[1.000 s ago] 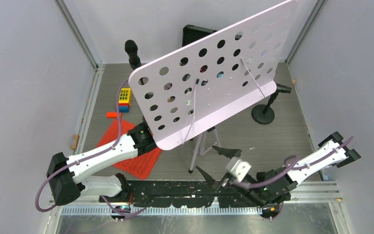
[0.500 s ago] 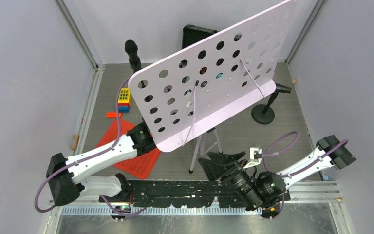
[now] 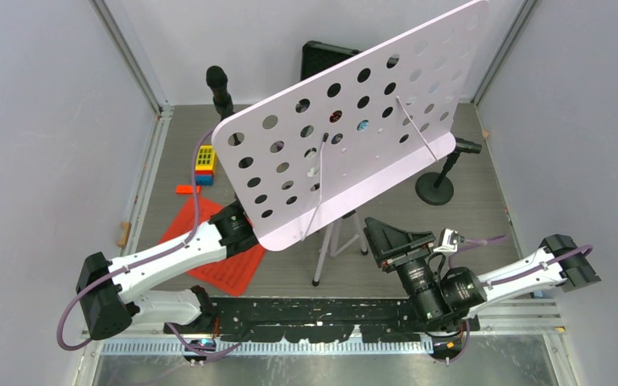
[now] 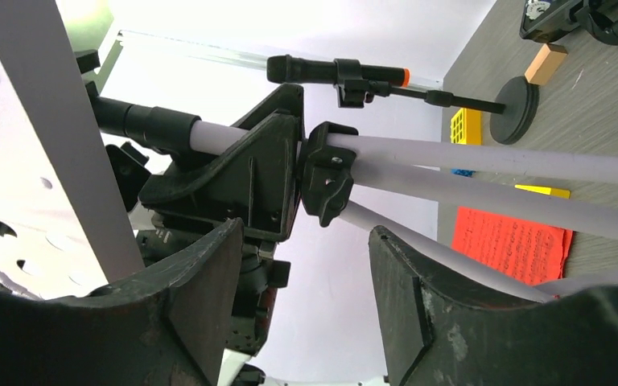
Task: Pack up the instrument practice props
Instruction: Unscrew the knob on the music stand.
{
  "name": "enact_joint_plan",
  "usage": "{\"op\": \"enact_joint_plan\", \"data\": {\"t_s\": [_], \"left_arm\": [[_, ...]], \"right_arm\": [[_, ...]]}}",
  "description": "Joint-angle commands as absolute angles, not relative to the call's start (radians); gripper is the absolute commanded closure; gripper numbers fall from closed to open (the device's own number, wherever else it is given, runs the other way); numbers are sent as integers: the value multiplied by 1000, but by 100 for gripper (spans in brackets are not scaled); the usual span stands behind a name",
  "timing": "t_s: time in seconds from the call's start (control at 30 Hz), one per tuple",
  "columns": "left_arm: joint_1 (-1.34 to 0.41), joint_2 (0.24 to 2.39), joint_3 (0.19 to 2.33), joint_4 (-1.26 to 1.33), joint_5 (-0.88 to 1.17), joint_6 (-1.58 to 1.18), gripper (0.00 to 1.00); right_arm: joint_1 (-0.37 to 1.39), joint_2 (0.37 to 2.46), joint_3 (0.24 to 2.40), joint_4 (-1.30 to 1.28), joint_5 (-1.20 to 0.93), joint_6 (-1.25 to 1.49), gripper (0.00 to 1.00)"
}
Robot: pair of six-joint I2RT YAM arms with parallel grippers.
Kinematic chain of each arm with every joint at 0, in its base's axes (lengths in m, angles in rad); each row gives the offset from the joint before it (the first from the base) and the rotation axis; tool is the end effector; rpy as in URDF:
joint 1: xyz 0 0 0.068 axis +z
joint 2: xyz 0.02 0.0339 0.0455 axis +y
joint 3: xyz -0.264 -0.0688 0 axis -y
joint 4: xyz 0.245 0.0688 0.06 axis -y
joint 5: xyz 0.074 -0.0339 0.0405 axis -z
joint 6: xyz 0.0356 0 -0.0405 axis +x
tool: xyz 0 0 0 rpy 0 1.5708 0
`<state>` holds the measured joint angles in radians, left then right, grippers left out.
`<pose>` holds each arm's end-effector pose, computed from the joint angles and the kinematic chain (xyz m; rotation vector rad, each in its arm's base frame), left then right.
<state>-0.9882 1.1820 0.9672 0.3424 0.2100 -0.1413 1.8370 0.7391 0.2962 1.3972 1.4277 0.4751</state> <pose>0.1479 -0.2379 0.3780 0.7942 1.3169 -1.0647 0.0030 0.1228 0.3051 0.8334 1.3978 1.4179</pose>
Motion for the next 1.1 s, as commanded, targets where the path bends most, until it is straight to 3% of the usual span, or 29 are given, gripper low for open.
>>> {"op": "enact_joint_plan", "data": {"t_s": [0.0, 0.23, 0.37, 0.4, 0.5, 0.83, 1.07], "left_arm": [[-989, 1178, 973, 298, 208, -216, 100], [-988, 1179, 969, 296, 210, -219, 100], [-989, 1178, 969, 299, 211, -221, 100], [-988, 1178, 969, 299, 211, -221, 100], [-989, 1177, 969, 302, 210, -222, 100], [-989, 1185, 974, 310, 215, -222, 100], [-989, 1187, 976, 310, 215, -222, 100]], "right_arm": [[1791, 747, 337, 1340, 1458, 605, 37], [1676, 739, 377, 1064, 1397, 882, 39], [1571, 684, 462, 481, 1285, 1295, 39], [1553, 680, 475, 444, 1250, 1360, 40], [1517, 682, 469, 447, 1229, 1377, 46], [1513, 689, 485, 313, 1198, 1485, 50], [1513, 691, 476, 337, 1186, 1490, 67]]}}
